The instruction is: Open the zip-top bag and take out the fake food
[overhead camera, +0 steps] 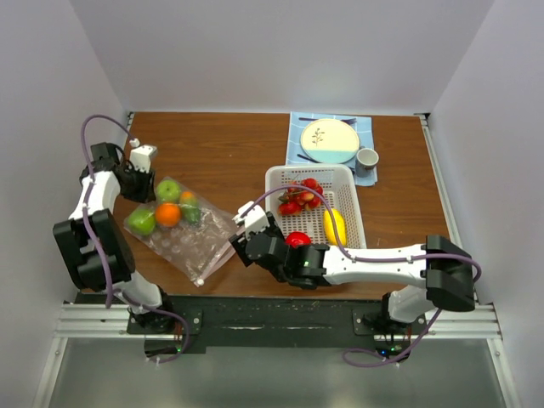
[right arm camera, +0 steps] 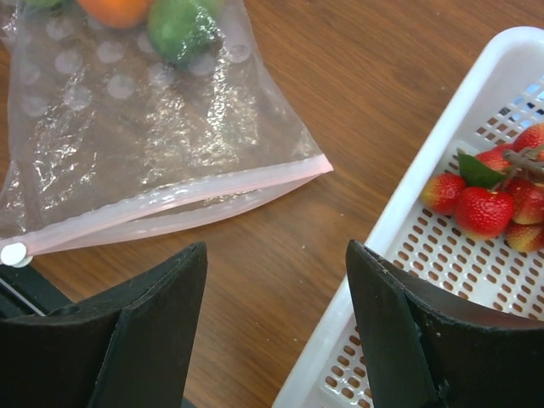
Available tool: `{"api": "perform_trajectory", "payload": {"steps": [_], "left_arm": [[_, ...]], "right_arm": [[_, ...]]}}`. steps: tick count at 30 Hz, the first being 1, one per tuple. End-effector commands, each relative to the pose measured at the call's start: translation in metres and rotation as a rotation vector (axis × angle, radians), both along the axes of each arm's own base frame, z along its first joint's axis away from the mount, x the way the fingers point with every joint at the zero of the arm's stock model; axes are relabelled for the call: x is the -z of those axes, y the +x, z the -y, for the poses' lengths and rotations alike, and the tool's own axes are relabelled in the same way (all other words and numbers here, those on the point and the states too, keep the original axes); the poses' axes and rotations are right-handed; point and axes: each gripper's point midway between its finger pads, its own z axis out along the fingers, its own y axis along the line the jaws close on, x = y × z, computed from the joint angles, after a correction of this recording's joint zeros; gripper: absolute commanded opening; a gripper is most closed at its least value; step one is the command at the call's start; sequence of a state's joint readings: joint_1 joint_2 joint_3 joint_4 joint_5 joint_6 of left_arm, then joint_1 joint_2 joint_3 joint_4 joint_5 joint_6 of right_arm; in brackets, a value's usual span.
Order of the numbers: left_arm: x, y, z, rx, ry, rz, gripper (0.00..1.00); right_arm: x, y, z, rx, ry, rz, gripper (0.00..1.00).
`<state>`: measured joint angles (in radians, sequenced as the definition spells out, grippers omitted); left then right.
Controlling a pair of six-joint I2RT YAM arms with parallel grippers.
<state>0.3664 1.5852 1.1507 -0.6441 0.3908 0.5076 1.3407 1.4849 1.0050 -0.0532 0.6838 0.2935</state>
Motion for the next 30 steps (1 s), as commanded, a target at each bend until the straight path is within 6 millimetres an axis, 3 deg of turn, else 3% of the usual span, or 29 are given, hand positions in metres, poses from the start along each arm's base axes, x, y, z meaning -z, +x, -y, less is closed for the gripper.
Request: {"api": "perform_trajectory", "payload": {"steps": [1, 6, 10, 13, 18, 20, 22, 27, 30], "left_arm": [[0.011, 0.011, -0.005, -0.018, -0.018, -0.01, 0.36], [0.026, 0.013, -0.003, -0.021, -0.048, -0.039, 0.38], [0.039, 0.006, -0.002, -0.016, -0.038, -0.064, 0.41], [0.043, 0.001, -0.007, -0.011, -0.002, -0.076, 0.42], [0.025, -0.007, -0.006, 0.01, 0.024, -0.061, 0.48], [0.017, -0.01, -0.01, 0.007, 0.057, -0.044, 0.56], [0.013, -0.012, -0.015, 0.0, 0.097, -0.023, 0.57], [-0.026, -0.014, -0.022, -0.012, 0.173, 0.059, 0.58], [-0.031, -0.014, -0.024, -0.011, 0.196, 0.078, 0.58]], "right_arm": [[0.001, -0.001, -0.011, -0.009, 0.057, -0.007, 0.71], [0.006, -0.003, -0.015, -0.021, 0.061, -0.026, 0.73], [0.014, -0.004, -0.018, -0.019, 0.054, -0.04, 0.86], [0.019, -0.003, -0.021, -0.016, 0.042, -0.046, 0.89], [0.03, -0.003, -0.028, -0.019, 0.02, -0.058, 0.89], [0.033, -0.002, -0.033, -0.022, 0.013, -0.06, 0.89], [0.039, -0.002, -0.036, -0.023, 0.0, -0.064, 0.89], [0.051, 0.0, -0.041, -0.02, -0.028, -0.071, 0.89], [0.055, 0.0, -0.04, -0.015, -0.031, -0.076, 0.89]]}}
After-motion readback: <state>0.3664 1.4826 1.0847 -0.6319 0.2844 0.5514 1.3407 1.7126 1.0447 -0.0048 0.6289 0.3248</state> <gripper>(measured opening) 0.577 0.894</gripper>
